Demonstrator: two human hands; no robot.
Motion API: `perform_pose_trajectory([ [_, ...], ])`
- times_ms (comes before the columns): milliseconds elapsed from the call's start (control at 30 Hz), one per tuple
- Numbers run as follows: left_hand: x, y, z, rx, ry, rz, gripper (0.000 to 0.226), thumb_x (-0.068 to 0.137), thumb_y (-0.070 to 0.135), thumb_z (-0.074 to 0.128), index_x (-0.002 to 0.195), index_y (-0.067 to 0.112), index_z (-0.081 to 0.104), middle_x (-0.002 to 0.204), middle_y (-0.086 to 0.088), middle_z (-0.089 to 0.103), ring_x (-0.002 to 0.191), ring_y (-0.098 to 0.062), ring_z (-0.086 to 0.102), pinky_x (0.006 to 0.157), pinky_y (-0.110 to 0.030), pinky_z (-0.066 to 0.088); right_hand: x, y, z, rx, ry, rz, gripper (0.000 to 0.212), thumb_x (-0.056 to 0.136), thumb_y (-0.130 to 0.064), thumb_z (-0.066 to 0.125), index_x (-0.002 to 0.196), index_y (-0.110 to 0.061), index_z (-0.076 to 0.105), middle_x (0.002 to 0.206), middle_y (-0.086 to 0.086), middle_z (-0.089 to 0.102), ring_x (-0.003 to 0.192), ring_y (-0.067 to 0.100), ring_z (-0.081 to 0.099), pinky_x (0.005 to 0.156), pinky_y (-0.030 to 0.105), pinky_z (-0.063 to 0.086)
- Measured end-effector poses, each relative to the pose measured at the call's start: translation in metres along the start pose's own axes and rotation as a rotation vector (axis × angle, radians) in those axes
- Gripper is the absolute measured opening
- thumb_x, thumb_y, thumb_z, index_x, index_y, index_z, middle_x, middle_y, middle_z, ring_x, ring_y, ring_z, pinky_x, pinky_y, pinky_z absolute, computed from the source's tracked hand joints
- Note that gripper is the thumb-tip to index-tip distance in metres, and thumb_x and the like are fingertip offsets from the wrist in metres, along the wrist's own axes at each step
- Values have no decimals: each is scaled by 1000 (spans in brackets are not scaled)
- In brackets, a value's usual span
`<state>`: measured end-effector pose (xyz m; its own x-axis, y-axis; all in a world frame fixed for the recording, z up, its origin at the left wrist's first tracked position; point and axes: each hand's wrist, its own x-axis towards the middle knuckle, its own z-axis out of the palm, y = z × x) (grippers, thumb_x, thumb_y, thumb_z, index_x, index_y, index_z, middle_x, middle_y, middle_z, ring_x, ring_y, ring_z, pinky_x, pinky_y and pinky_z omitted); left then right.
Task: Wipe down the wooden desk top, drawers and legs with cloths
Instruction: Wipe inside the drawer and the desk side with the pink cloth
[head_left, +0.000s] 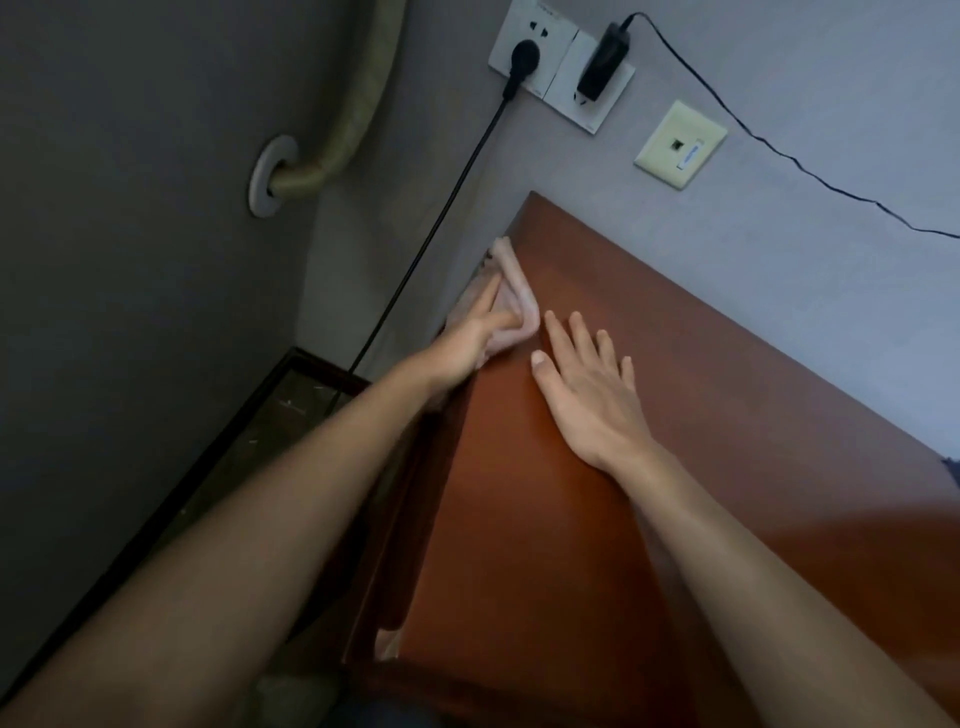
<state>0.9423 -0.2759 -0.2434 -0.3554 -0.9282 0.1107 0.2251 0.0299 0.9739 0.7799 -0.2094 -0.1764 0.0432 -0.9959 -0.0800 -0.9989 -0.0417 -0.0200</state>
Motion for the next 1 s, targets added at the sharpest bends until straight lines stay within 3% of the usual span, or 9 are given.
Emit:
perform_pose_trajectory([
  [133,39,3,-7,6,-60,-26,91,89,56,59,163,45,6,170,17,14,152,-2,24,127,-45,20,-5,-2,0,-5,-29,-26,63,102,-65,6,160,-45,-6,170,-11,-11,157,20,-12,127,51,-4],
  [233,28,-13,-3,-84,-69,-18,85,93,46,56,164,43,9,166,20,20,148,1,30,123,-31,26,7,10,-17,-44,-12,-90,66,97,-70,13,159,-48,10,169,-13,10,155,19,6,125,49,11],
  [300,12,-31,-3,-91,-26,-30,87,83,49,62,155,59,14,160,32,18,152,2,19,124,-25,18,45,19,-31,2,-1,-99,62,98,-68,19,156,-48,24,163,-11,24,151,20,18,122,48,19],
  [400,-14,-46,0,-46,-36,16,77,81,57,60,138,77,13,144,59,13,146,20,9,121,-15,11,90,24,-26,38,11,17,67,102,-65,16,163,-36,9,171,-6,5,158,21,1,127,49,5],
  [500,2,-43,-5,-90,-68,55,75,89,50,56,147,63,11,152,51,13,141,27,11,115,-13,10,99,24,-10,10,-10,33,72,102,-67,12,164,-33,0,171,-6,-6,157,19,-8,127,47,-2],
  [600,68,-36,-9,-52,41,-8,91,81,58,65,156,55,13,164,27,18,151,5,21,121,-26,20,97,23,-11,14,2,39,71,103,-66,13,164,-33,0,171,-6,-6,158,18,-7,128,46,-2],
  [700,120,-12,-14,-14,-57,23,96,90,52,58,164,33,0,162,19,18,142,5,33,112,-23,32,98,23,-10,3,4,22,71,102,-66,12,163,-33,-1,171,-7,-6,157,17,-8,128,45,-2],
  [767,150,-1,-21,5,-66,54,98,86,54,61,164,32,6,162,15,23,146,-4,33,120,-34,29,97,24,-10,1,8,15,71,102,-67,11,163,-34,-1,171,-9,-6,157,15,-8,128,45,-1],
  [1000,197,-7,-30,-8,-15,15,36,106,46,48,136,25,50,136,0,55,125,-14,55,113,-34,43,103,26,-11,11,25,3,73,99,-70,12,163,-36,1,171,-11,-4,157,15,-6,128,45,0],
])
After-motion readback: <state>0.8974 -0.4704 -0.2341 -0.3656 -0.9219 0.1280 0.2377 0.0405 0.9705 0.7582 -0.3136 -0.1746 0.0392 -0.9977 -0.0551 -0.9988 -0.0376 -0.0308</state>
